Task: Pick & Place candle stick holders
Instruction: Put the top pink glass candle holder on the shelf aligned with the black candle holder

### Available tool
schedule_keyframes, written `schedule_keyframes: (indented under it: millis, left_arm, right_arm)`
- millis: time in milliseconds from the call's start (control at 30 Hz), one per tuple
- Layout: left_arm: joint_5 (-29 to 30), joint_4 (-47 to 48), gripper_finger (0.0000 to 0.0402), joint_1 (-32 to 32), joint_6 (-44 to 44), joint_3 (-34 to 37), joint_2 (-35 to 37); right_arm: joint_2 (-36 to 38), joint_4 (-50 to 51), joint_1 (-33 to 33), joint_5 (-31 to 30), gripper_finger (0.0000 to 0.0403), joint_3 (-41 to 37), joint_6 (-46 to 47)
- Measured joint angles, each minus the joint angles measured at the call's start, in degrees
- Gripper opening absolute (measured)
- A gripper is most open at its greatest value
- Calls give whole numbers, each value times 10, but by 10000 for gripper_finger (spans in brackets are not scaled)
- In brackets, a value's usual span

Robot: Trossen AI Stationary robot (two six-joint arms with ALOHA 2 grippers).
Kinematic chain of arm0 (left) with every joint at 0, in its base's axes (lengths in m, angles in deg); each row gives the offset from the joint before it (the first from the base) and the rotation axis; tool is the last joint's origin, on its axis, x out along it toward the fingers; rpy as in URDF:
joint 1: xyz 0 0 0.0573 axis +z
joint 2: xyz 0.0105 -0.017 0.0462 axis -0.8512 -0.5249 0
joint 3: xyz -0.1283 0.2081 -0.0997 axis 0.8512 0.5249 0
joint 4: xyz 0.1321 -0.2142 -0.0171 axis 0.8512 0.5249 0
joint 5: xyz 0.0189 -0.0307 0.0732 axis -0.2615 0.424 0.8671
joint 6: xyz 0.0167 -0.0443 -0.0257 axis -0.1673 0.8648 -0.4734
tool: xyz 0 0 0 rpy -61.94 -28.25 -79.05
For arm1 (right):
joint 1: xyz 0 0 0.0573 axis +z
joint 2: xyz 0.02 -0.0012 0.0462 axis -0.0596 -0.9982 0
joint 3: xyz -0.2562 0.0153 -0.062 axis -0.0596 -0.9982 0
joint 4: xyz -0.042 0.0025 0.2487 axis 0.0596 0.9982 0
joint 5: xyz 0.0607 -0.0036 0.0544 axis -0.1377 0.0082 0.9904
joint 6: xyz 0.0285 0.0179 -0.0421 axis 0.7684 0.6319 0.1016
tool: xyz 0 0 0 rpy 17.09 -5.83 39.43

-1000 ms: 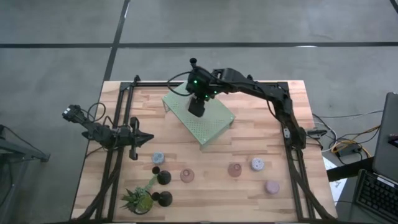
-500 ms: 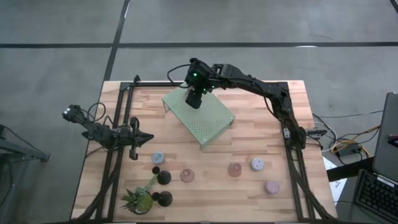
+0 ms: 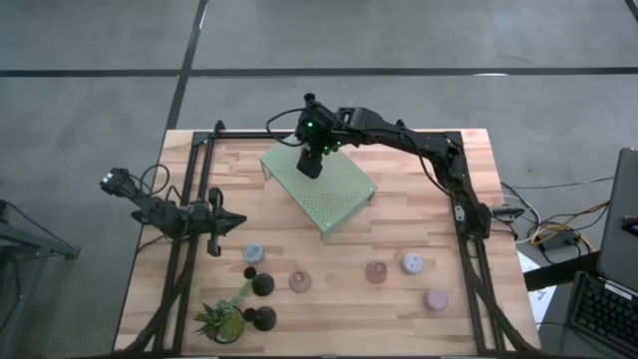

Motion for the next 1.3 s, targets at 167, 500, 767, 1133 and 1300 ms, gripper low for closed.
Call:
schedule_keyframes:
  millis: [167,500,767,1133,1300]
  left_arm:
    - [0,0,21,0,0,0,0]
    - [0,0,21,0,0,0,0]
    - [0,0,21,0,0,0,0]
    - [0,0,21,0,0,0,0]
    - [0,0,21,0,0,0,0]
  right_arm:
    - [1,-24,0,0,203,-10,-8]
    - [18,-21,1,3,229,9,-39]
    - [45,60,7,3,245,7,-42]
    - [46,90,36,4,104,-39,-32]
    - [48,76,36,3,18,-71,-30]
